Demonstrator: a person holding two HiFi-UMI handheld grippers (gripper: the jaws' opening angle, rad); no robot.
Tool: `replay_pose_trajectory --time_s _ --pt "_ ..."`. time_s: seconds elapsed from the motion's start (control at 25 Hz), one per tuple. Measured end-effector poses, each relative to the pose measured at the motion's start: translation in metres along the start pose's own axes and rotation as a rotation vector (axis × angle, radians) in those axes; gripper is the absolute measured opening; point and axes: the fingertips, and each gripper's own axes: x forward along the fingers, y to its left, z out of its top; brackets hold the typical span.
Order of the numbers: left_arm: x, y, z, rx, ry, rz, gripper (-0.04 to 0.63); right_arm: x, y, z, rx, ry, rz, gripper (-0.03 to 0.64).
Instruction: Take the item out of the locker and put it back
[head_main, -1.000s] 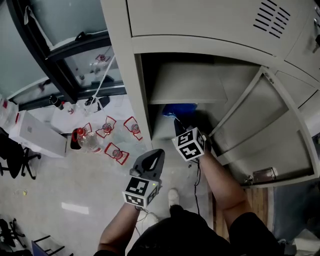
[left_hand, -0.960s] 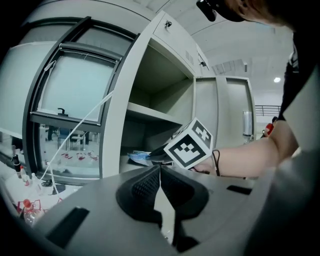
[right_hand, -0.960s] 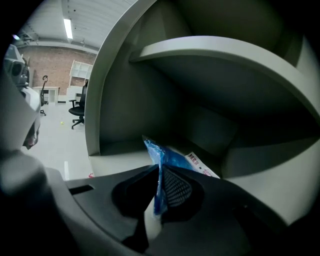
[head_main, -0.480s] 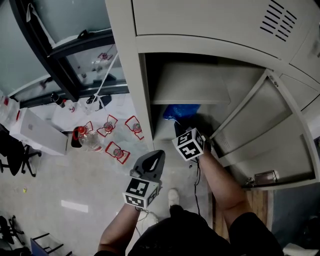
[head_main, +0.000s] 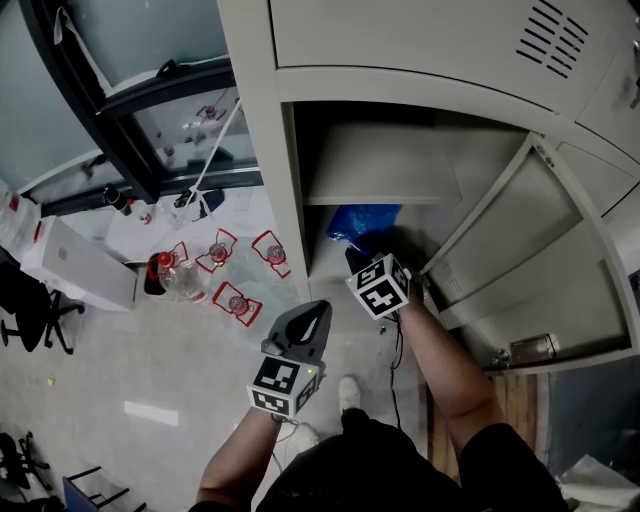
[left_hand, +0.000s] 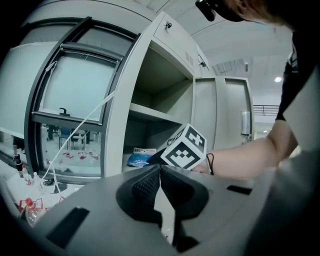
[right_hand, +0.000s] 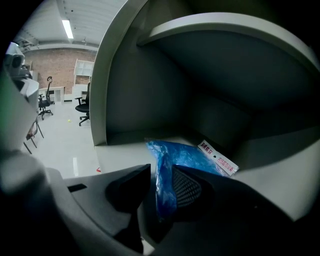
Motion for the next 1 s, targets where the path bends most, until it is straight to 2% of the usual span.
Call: replay_pose_trajectory --time_s 0.2,0.4,0.6,0.76,1.0 --pt "-0.009 -0.002 0.003 0.006 -0.013 0.0 0.008 -0.008 0.003 0.002 -0.004 -0.024 -0.011 0.165" --pt "-0.019 -0.006 0.005 0.008 -0.027 -0.004 0.008 -0.023 0.006 0.007 0.001 -0.045 -0.034 0.164" --pt "-0.034 -0.011 0.008 0.014 -0.041 -0.009 0.008 -0.045 0.015 0.012 0.002 -0.062 -0.044 0.099" --pt "-0.048 -0.018 0.011 0.022 -0.051 -0.015 0.008 -0.067 0.021 0.016 0.033 -0.089 -0.073 0.002" --pt "-0.079 -0.025 0.012 0.037 -0.056 -0.024 0.008 -0.108 0.051 0.027 0.147 -0.182 -0.021 0.002"
